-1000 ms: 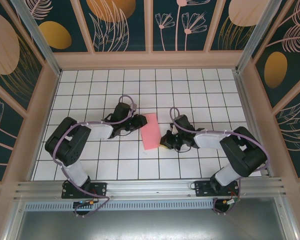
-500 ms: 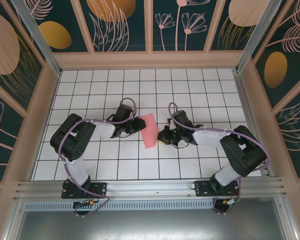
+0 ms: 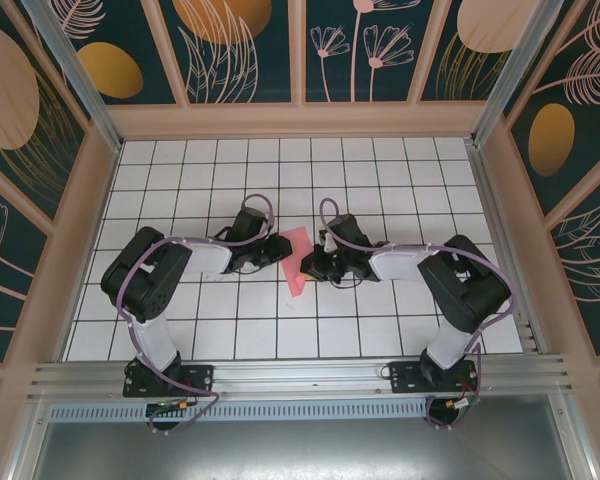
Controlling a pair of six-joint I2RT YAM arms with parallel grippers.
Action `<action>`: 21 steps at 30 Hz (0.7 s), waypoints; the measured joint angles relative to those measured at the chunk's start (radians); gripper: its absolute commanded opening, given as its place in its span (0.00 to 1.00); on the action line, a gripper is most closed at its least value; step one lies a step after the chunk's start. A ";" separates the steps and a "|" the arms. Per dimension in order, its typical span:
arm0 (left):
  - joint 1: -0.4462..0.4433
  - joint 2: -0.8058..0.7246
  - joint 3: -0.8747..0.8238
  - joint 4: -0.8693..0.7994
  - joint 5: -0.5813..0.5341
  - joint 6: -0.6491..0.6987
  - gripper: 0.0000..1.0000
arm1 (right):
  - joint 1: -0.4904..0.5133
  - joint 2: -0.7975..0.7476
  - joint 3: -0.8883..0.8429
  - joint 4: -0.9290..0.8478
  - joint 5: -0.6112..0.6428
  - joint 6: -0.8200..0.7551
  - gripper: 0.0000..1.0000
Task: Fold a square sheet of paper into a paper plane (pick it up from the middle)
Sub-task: Fold the paper at the center of the table.
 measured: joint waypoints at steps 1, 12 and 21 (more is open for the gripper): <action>0.000 -0.002 0.007 -0.006 -0.005 0.002 0.21 | 0.001 0.008 0.005 0.004 0.002 0.000 0.00; 0.000 -0.056 0.044 -0.110 -0.146 0.032 0.10 | 0.003 0.048 0.017 0.019 0.014 0.000 0.00; 0.000 0.002 0.063 -0.140 -0.148 0.042 0.05 | 0.008 0.055 0.017 0.058 0.024 0.000 0.00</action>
